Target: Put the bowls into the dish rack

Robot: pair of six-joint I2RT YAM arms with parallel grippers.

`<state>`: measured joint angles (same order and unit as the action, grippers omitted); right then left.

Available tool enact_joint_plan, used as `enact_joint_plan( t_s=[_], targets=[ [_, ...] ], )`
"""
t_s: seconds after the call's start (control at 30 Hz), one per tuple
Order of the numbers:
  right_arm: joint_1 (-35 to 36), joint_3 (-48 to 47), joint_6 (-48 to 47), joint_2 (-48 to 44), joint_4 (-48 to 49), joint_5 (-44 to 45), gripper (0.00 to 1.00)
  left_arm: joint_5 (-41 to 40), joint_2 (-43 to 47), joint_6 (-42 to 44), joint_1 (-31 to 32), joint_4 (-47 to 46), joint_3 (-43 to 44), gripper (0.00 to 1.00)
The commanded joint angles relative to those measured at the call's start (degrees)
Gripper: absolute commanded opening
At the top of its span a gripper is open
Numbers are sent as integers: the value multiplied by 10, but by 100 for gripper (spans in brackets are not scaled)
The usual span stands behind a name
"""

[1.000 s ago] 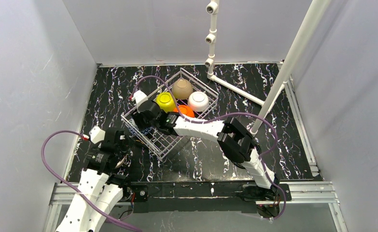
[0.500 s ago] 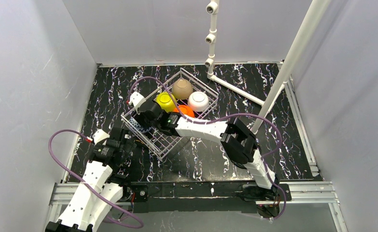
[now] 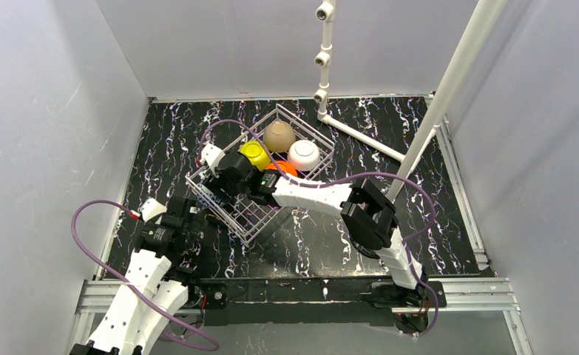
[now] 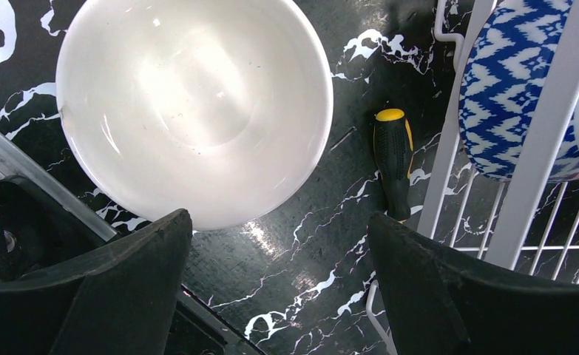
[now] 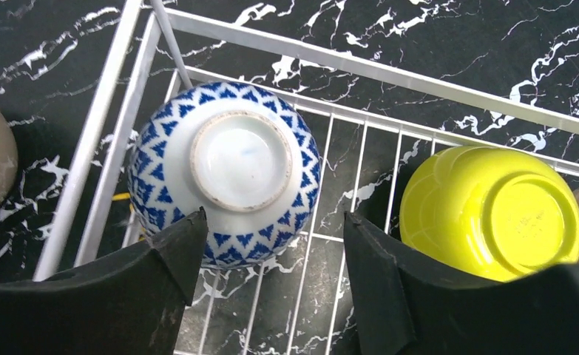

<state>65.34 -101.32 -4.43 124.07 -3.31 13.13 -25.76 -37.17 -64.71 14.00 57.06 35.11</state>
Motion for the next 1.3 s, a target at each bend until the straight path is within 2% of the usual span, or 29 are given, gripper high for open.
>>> enact_joint_plan(
  t_s=[0.0,0.1,0.2,0.33,0.5,0.7,0.8,0.97,1.27],
  targets=[
    [-12,1,24,-35,-29,-17,80,-21,8,-1,-3,15,-2,86],
    [-21,-3,103,-47,-41,-17,89,-20,8,1,-3,13,-1,86],
    [-46,19,224,-63,-28,-51,92,-17,11,2,-3,12,-2,87],
    [-74,97,373,-100,58,-120,98,-17,20,9,-3,12,1,87],
    [-78,181,512,-143,175,-147,99,-22,40,18,-3,26,23,86],
    [-78,167,682,-97,190,-151,99,-55,78,42,-3,50,71,87],
    [-75,152,718,-77,151,-134,99,-81,90,51,-3,69,91,87],
    [-67,142,721,-64,122,-75,99,-117,116,73,-3,81,109,89],
    [-62,101,729,-18,88,-52,99,-120,139,76,-3,81,108,90]
  ],
)
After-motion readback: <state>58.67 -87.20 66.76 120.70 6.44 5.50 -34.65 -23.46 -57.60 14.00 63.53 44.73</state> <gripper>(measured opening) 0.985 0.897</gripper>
